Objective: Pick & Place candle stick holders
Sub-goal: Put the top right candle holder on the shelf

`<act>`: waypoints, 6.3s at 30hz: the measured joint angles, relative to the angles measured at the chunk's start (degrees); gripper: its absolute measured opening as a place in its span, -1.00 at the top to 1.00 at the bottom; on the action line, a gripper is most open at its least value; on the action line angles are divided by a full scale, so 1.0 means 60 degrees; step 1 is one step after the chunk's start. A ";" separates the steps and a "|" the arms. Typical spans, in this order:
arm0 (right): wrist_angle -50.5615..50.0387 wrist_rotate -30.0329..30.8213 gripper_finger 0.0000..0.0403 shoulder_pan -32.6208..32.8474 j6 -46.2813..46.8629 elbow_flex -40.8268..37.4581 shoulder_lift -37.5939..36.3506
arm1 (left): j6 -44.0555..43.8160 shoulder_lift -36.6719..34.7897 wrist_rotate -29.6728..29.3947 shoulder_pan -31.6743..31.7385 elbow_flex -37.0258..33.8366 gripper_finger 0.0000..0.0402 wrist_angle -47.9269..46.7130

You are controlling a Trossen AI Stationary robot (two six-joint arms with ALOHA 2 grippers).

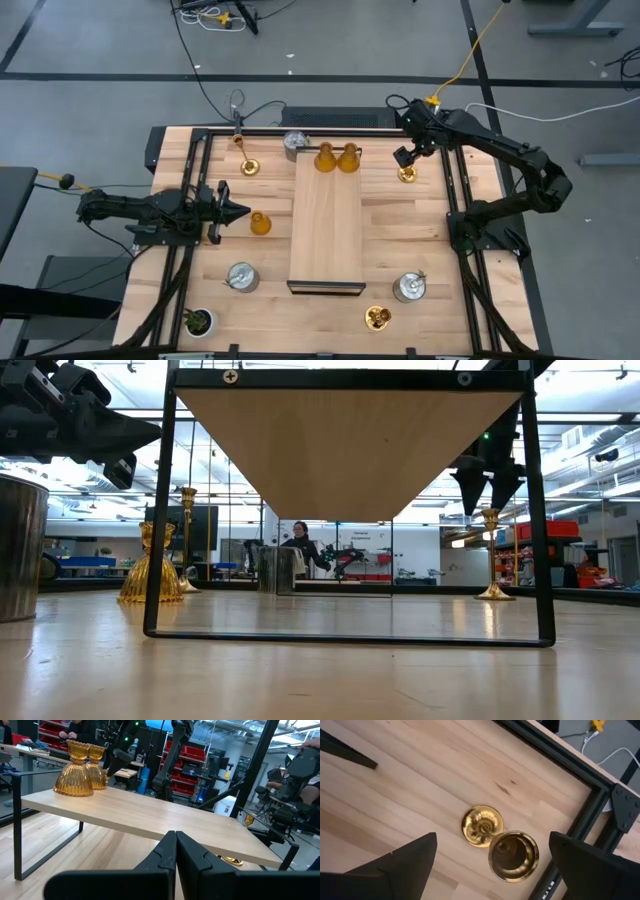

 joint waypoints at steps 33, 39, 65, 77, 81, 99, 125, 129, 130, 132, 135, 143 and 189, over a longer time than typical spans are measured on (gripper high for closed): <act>-0.0226 0.0430 -0.34 0.0000 0.0324 0.0000 0.0230 | -0.0001 0.0002 0.0000 -0.0002 0.0000 0.95 0.0000; -0.0242 0.0441 -0.21 0.0000 0.0324 0.0000 0.0230 | -0.0004 0.0002 0.0000 0.0001 0.0000 0.95 0.0000; -0.0404 0.0455 0.21 0.0000 0.0466 -0.0004 0.0226 | 0.0000 0.0002 0.0000 0.0001 0.0001 0.95 0.0000; -0.0477 0.0432 0.22 0.0004 0.0311 -0.0005 0.0221 | -0.0002 0.0002 0.0000 -0.0001 0.0000 0.95 0.0000; -0.0685 0.0342 0.26 0.0000 0.0280 0.0044 0.0212 | 0.0000 0.0002 0.0000 0.0001 0.0002 0.95 0.0000; -0.2562 -0.0255 0.28 0.0011 -0.0515 0.1773 0.0215 | -0.0002 0.0002 0.0000 0.0001 0.0004 0.95 0.0000; -0.4328 -0.0198 0.27 0.0360 -0.3124 0.4466 0.0215 | -0.0003 -0.0001 0.0000 -0.0002 0.0003 0.95 0.0000; -0.4403 -0.0230 0.27 0.0694 -0.3248 0.4466 0.0215 | -0.0004 0.0002 0.0000 -0.0002 0.0004 0.95 0.0000; -0.4404 -0.0226 0.27 0.0815 -0.3288 0.4466 0.0215 | -0.0003 -0.0001 0.0000 0.0001 0.0004 0.95 0.0000; -0.4401 -0.0211 0.27 0.1065 -0.3435 0.4466 0.0215 | -0.0002 0.0000 0.0000 0.0000 0.0001 0.95 0.0000; -0.4447 -0.0236 0.27 0.1465 -0.3611 0.4466 0.0215 | -0.0002 0.0001 0.0000 0.0000 0.0002 0.95 0.0000; -0.4622 -0.0241 0.27 0.2765 -0.3829 0.4466 0.0215 | -0.0004 0.0001 0.0000 0.0001 0.0000 0.95 0.0000; -0.4725 -0.0976 0.32 0.5827 -0.2461 0.9062 0.2900 | 0.0000 -0.0001 0.0000 -0.0002 0.0000 0.95 0.0004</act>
